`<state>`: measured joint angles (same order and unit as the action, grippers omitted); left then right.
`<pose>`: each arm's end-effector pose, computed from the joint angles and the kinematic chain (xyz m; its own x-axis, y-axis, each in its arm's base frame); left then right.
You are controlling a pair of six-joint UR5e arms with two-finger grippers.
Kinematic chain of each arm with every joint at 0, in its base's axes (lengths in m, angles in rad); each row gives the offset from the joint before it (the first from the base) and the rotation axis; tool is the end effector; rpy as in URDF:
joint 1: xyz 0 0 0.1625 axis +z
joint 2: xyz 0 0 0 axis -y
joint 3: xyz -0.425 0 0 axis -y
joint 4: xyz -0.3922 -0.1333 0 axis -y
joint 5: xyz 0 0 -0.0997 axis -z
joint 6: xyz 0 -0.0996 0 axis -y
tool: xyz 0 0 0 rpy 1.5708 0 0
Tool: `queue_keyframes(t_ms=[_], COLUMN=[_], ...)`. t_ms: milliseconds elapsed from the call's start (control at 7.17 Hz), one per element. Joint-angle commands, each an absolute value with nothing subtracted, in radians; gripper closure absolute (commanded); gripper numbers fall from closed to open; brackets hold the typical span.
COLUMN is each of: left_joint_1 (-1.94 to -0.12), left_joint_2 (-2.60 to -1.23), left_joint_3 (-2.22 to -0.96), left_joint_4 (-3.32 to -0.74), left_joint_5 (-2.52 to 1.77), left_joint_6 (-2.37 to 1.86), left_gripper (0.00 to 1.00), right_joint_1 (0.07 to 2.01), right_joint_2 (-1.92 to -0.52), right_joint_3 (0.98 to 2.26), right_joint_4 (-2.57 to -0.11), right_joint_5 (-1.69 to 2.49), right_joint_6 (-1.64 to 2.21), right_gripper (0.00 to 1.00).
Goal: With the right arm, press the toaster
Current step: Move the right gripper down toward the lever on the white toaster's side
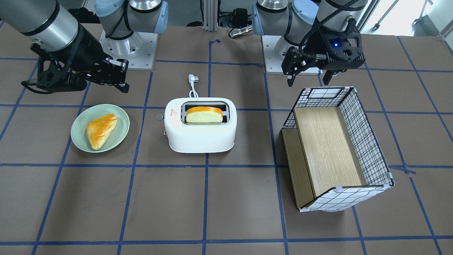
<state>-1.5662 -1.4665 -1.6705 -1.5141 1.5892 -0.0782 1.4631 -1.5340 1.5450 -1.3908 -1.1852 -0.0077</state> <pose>-0.1294 -0.4542 0.4937 -0.9964 -0.0837 -0.0135 -0.0827 0.9946 -0.0625 0.1173 -0.5037 0.4734 -0.9143 0.1631 -0.3707 0.0985 0.9774 0.1870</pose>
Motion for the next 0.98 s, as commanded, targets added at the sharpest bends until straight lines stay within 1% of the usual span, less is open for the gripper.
queue_keyframes(t_ms=[0, 279, 558, 698, 837], left_joint_1=[-1.566, -1.566, -1.566, -1.566, -1.566], left_joint_2=[-1.466, -1.466, -1.466, -1.466, -1.466], left_joint_3=[-1.671, -1.671, -1.671, -1.671, -1.671], left_joint_4=[-1.514, -1.514, -1.514, -1.514, -1.514], left_joint_5=[1.589, 1.589, 1.589, 1.589, 1.589], left_joint_6=[-0.078, -0.078, -0.078, -0.078, -0.078], left_gripper=[0.0, 0.0, 0.0, 0.0, 0.0], right_joint_1=[1.398, 1.372, 1.368, 1.368, 1.368], right_joint_2=[-1.534, -1.534, -1.534, -1.529, -1.51], right_joint_3=[1.681, 1.806, 1.946, 1.995, 2.015], right_joint_4=[-1.434, -1.524, -1.687, -1.76, -1.804], right_joint_5=[-0.976, -0.899, -0.874, -0.873, -0.873], right_joint_6=[-0.137, -0.257, -0.27, -0.268, -0.268], right_gripper=[1.0, 1.0, 1.0, 1.0, 1.0])
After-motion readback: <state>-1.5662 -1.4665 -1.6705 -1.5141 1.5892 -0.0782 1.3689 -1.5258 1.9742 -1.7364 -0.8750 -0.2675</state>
